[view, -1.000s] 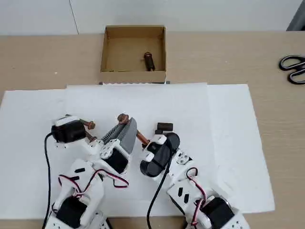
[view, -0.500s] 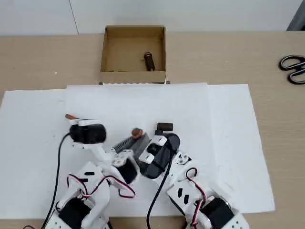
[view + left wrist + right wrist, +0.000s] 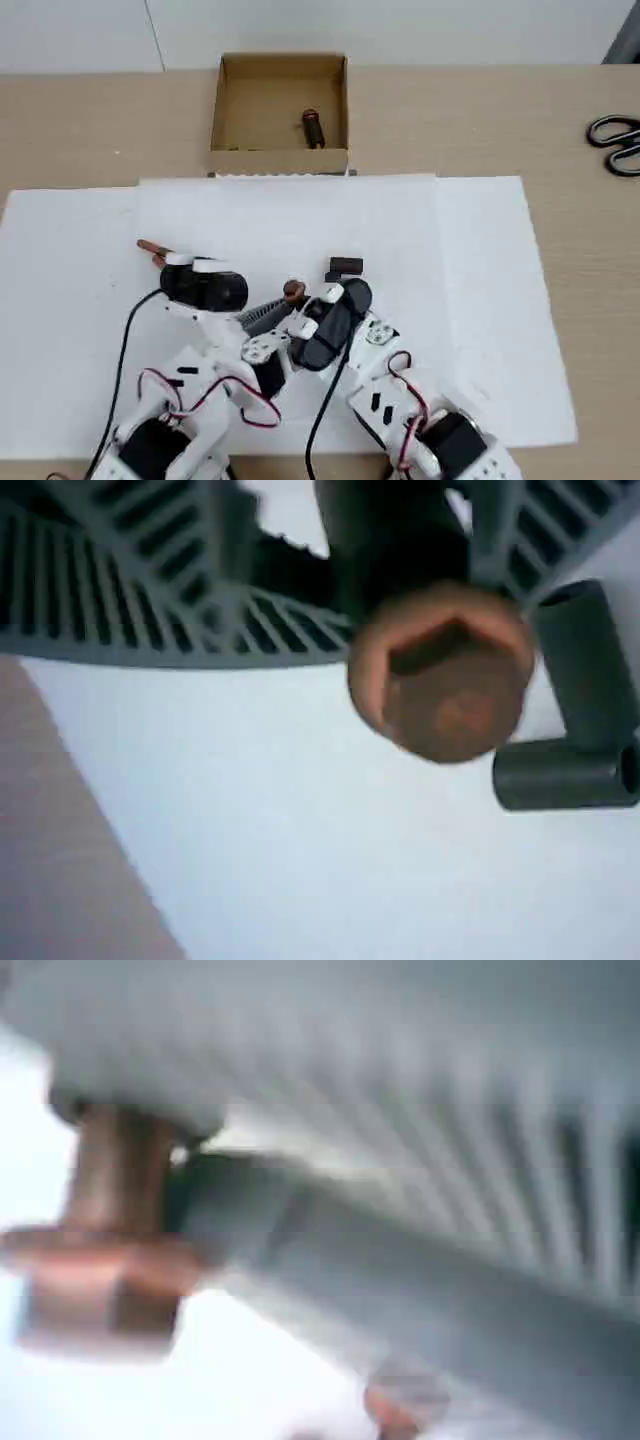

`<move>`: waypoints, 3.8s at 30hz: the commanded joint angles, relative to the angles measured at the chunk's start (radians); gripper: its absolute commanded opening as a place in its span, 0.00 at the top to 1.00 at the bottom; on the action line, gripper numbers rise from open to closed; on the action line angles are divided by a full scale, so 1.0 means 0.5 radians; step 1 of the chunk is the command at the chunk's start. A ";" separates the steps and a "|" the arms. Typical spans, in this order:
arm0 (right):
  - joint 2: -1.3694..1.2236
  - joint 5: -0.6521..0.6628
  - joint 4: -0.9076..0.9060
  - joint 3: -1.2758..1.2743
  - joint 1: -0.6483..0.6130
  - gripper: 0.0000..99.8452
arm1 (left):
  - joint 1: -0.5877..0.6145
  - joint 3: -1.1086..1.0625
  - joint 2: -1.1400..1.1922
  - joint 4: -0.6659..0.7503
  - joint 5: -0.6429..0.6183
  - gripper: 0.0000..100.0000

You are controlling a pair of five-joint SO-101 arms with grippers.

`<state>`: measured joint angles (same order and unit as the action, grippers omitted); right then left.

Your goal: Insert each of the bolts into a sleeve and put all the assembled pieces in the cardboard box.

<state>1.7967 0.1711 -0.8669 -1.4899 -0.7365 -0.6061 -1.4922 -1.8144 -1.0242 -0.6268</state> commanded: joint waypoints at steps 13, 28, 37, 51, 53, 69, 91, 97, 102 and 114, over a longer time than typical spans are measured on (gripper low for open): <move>0.026 0.015 0.044 0.040 -0.011 1.00 | 0.420 0.560 0.000 -0.153 0.356 0.73; -0.084 -0.181 -0.158 0.301 0.971 1.00 | 1.040 0.081 -0.003 -0.150 0.868 0.99; -1.395 -0.543 -0.170 1.547 1.036 1.00 | 1.145 -0.149 -0.003 -0.095 0.875 0.99; -3.319 0.095 0.103 3.106 0.999 1.00 | 1.160 -0.278 -0.003 -0.037 0.875 0.99; -3.506 0.264 0.244 3.241 0.971 1.00 | 1.160 -0.278 -0.003 -0.037 0.875 0.99; -4.727 1.053 1.211 3.977 0.689 1.00 | 1.157 -0.278 -0.003 -0.037 0.875 0.99; -4.706 1.074 1.272 4.002 0.631 0.99 | 1.148 -0.281 -0.003 -0.025 0.875 0.99; -4.402 1.062 0.710 3.999 0.600 1.00 | 1.154 -0.281 -0.003 -0.025 0.868 0.99; -4.135 0.853 0.112 3.999 0.597 1.00 | 1.154 -0.281 -0.003 -0.025 0.868 0.99; -3.742 0.470 -1.140 3.999 0.609 1.00 | 1.160 -0.284 -0.003 -0.009 0.862 0.99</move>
<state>-0.1534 0.4196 -1.2996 0.4572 -0.4296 -0.0261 -1.6364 -1.8052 -1.0625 -0.1987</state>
